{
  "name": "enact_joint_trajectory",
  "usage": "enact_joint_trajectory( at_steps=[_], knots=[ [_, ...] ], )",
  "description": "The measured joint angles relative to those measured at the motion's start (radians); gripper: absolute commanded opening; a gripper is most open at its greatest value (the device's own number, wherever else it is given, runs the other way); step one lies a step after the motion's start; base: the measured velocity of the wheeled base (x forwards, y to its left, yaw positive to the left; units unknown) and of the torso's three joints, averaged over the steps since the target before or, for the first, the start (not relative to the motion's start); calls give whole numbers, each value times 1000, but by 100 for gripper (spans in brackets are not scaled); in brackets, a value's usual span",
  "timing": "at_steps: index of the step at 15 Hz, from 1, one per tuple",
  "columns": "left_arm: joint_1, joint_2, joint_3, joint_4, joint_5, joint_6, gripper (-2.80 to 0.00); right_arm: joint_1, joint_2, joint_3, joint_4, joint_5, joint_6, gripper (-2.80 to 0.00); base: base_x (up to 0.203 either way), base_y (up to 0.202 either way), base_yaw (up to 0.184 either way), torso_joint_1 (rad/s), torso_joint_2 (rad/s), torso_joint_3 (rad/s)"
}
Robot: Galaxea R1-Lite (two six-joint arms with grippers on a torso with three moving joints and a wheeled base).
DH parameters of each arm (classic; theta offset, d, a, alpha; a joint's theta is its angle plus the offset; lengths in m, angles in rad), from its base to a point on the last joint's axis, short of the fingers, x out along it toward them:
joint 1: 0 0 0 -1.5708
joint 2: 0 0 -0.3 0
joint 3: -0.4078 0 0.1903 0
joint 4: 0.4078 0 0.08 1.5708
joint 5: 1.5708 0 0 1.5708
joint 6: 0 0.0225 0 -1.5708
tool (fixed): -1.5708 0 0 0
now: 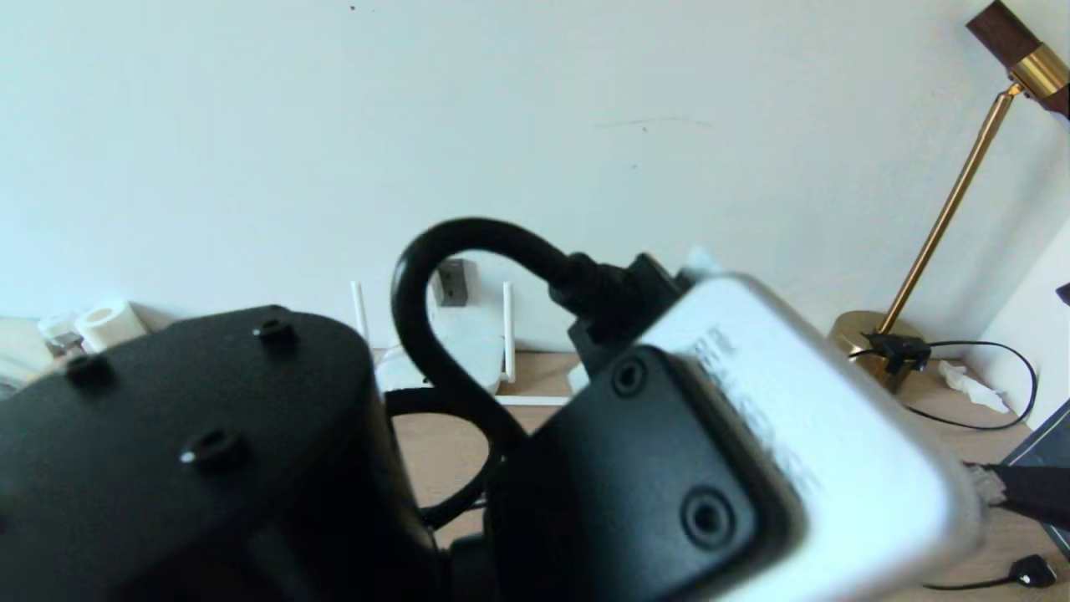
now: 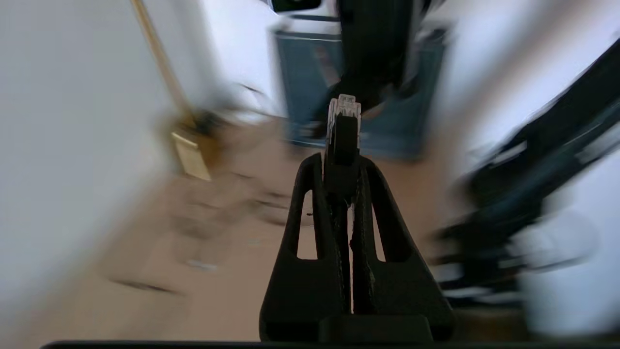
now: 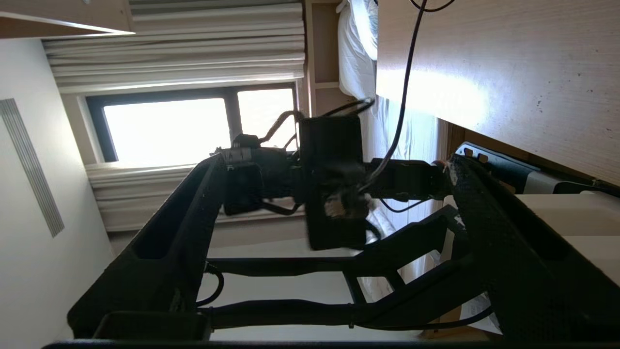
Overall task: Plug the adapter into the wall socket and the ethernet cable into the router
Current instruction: Plug cable into router interface
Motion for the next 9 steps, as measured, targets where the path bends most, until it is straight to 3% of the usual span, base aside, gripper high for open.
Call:
enact_joint_trajectory(
  at_steps=[2, 3, 6, 9],
  knots=[
    [-10, -27, -19, 107, 0, -212, -280, 0, -4, 3, 0, 0, -4, 0, 0, 0, 0, 0, 0, 0],
    [-12, -37, -22, 151, 16, -287, -280, 0, -6, 4, 0, 0, -14, 0, 0, 0, 0, 0, 0, 0],
    [-1, -43, -24, 224, 146, -399, -280, 0, -19, 16, 0, -31, -54, 0, 0, 0, 0, 0, 0, 0],
    [127, -50, -7, 268, 231, -550, -280, 0, -76, 102, 4, -160, -246, 0, 0, 0, 0, 0, 0, 0]
  ],
)
